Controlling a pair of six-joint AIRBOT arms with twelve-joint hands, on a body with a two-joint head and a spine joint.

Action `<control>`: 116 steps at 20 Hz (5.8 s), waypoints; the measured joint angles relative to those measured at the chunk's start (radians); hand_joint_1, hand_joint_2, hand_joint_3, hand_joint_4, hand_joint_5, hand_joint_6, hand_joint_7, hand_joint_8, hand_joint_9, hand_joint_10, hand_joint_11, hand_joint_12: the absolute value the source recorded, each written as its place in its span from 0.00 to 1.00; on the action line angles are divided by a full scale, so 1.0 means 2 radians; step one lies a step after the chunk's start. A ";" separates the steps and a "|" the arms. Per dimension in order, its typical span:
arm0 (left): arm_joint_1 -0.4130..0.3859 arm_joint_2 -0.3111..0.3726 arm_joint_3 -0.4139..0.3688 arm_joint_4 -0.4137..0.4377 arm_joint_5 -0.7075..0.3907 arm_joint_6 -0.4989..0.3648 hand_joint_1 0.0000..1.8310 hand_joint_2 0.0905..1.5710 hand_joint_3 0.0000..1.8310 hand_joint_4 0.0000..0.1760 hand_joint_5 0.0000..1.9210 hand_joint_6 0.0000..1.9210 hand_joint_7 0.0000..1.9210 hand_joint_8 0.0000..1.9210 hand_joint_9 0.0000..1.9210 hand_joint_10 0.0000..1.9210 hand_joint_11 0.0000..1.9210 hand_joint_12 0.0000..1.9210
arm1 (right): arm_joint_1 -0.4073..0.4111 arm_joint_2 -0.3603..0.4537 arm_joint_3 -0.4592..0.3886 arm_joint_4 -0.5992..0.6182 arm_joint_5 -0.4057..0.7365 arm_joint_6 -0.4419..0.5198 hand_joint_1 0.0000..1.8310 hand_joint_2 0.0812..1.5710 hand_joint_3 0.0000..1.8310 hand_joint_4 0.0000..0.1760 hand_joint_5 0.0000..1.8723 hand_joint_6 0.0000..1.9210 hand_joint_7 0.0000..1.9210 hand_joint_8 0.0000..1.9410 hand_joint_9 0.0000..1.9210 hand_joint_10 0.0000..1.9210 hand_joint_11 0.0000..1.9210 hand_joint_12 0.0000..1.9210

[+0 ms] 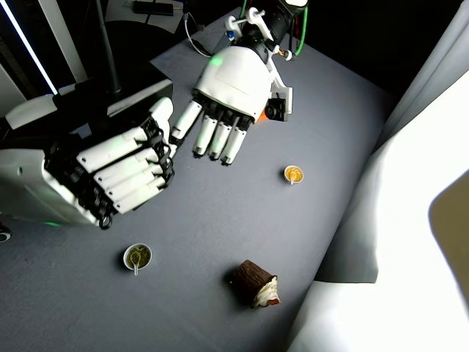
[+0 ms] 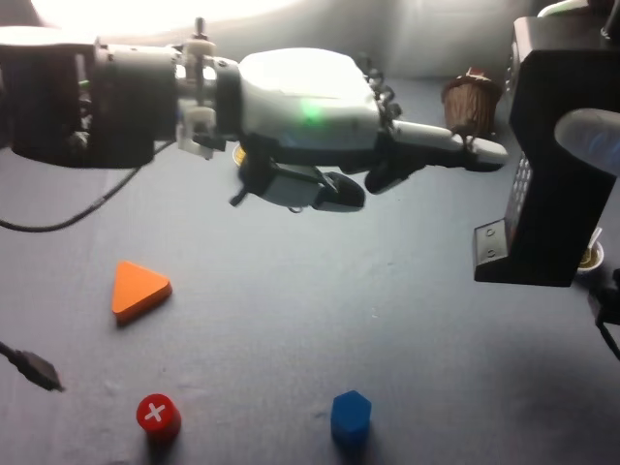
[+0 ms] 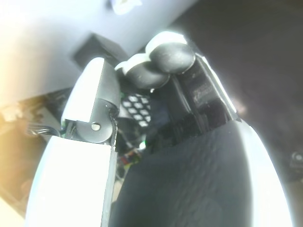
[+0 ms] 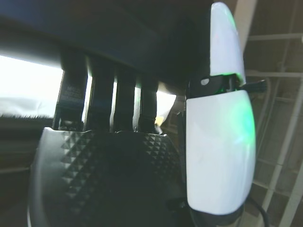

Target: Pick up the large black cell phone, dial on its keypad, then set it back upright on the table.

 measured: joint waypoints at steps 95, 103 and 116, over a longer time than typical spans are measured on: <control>-0.014 0.084 0.004 0.095 0.062 -0.626 0.00 0.78 0.00 0.04 0.13 0.00 0.11 0.00 0.09 0.00 0.00 0.22 | -0.051 -0.103 0.143 0.025 0.056 0.010 0.81 0.68 0.00 0.00 0.52 0.40 0.47 0.53 0.50 0.56 0.47 0.79; -0.014 0.084 0.010 0.095 0.062 -0.626 0.00 0.78 0.00 0.03 0.14 0.00 0.11 0.00 0.09 0.00 0.00 0.21 | -0.052 -0.103 0.148 0.024 0.057 0.013 0.81 0.69 0.00 0.00 0.50 0.40 0.45 0.56 0.50 0.57 0.47 0.80; -0.010 0.084 0.010 0.095 0.062 -0.626 0.00 0.78 0.00 0.01 0.14 0.00 0.11 0.00 0.09 0.00 0.00 0.22 | -0.058 -0.103 0.148 0.023 0.058 0.013 0.81 0.69 0.00 0.00 0.50 0.40 0.45 0.58 0.48 0.59 0.47 0.79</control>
